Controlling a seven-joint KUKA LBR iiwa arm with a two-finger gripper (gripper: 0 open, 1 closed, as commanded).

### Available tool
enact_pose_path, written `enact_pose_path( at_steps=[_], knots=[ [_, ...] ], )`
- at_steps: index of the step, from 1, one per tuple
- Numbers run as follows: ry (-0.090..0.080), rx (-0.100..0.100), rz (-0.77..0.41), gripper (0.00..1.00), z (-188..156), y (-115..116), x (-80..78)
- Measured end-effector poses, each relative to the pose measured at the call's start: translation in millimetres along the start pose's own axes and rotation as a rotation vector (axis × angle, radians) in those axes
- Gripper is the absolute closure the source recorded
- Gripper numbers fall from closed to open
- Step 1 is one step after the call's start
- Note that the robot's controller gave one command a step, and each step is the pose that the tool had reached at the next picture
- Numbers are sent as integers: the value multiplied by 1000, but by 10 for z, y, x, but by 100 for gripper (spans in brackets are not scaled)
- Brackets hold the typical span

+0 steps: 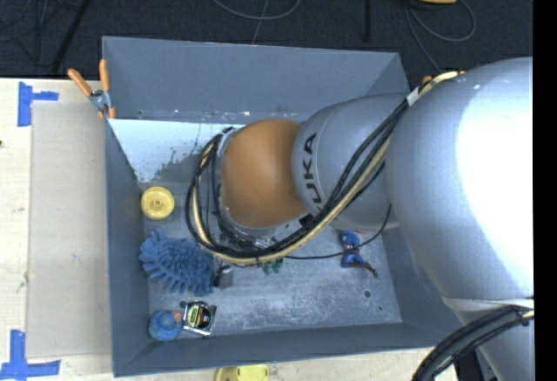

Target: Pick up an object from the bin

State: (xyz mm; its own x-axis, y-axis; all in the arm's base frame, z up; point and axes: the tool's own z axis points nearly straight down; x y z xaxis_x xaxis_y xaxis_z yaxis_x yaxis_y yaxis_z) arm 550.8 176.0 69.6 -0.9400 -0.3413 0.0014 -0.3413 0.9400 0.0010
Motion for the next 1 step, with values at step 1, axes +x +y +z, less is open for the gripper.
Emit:
enact_pose_path(
  at_steps=[1],
  knots=[
    [-2,0,-60,100,-3,-18,36]
  ],
)
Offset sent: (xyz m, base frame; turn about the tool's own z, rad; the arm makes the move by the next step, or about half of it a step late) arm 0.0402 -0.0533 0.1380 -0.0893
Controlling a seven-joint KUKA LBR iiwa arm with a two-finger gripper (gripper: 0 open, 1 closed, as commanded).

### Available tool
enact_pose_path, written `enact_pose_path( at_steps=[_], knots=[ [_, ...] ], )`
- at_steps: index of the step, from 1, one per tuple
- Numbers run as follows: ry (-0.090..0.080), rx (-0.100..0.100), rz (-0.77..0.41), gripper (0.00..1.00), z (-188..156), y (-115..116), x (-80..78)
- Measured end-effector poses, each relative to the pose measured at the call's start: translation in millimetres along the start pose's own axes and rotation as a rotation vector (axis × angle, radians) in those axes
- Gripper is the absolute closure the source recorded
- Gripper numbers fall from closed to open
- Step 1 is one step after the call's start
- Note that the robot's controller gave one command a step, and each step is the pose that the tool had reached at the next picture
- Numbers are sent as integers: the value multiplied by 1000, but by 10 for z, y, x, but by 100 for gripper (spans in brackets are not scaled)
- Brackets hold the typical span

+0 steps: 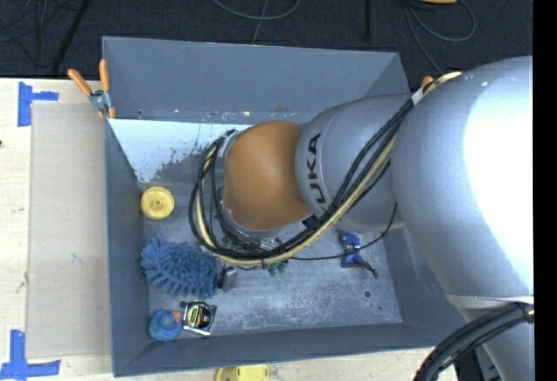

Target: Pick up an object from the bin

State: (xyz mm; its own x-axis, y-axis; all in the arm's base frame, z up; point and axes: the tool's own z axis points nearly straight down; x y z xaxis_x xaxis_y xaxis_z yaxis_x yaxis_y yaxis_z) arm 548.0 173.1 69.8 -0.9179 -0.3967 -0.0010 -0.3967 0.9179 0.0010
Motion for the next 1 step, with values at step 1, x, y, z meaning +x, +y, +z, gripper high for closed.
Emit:
enact_pose_path(
  at_steps=[1],
  knots=[
    [-2,1,-26,100,-1379,-635,-203]
  ],
)
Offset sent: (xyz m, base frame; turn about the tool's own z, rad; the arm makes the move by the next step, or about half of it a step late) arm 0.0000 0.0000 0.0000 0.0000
